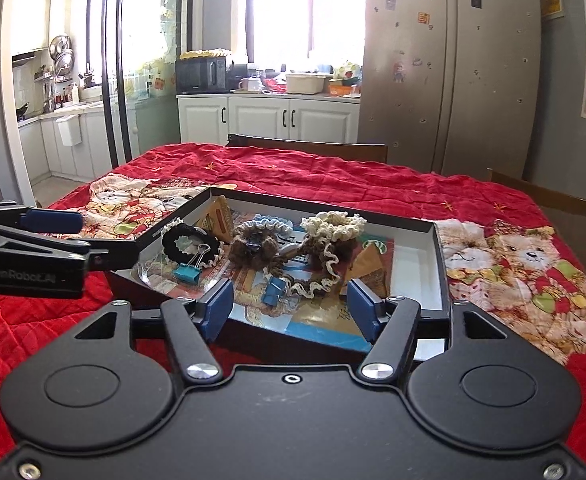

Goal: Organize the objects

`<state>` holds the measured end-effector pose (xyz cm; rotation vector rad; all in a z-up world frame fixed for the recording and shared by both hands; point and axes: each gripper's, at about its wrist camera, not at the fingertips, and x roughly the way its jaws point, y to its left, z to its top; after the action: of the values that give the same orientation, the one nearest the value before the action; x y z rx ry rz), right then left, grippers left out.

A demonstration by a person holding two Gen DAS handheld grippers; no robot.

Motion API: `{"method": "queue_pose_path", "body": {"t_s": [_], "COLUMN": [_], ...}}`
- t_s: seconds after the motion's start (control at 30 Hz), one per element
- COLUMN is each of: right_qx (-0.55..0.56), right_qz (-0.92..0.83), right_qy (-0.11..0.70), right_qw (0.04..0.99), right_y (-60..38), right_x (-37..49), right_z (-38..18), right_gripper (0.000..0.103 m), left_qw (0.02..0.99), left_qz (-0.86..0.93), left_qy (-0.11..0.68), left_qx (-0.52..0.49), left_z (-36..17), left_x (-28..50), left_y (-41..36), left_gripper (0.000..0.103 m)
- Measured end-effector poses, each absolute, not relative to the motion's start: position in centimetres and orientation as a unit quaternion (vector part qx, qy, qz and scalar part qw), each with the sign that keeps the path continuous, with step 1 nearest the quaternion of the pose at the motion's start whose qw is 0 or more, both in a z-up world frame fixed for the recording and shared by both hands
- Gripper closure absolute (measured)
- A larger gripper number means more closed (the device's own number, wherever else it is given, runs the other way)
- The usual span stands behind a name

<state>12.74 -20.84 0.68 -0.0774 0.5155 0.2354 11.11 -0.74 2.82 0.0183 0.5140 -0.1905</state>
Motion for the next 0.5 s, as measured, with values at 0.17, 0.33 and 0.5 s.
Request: {"method": "queue_pose_path", "body": {"t_s": [0.17,0.33,0.5], "right_qx": [-0.044,-0.040,-0.027], "right_qz": [0.106,0.086,0.071], "right_qy": [0.254,0.251,0.254], "right_qw": [0.960,0.963,0.964], "right_y": [-21.0,-21.5,-22.4], "right_x": [10.9,9.1,7.5], "right_z": [1.0,1.2,1.3], "right_gripper": [0.037,0.028,0.024], "left_qw": [0.963,0.962,0.962], "left_qz": [-0.093,-0.087,-0.080], "left_qy": [0.251,0.256,0.261], "left_qx": [0.021,0.023,0.029], "left_z": [3.5,3.5,2.8], "left_x": [9.7,8.2,6.2], "left_y": [-0.6,-0.1,0.3], "left_gripper": [0.014,0.010,0.001]}}
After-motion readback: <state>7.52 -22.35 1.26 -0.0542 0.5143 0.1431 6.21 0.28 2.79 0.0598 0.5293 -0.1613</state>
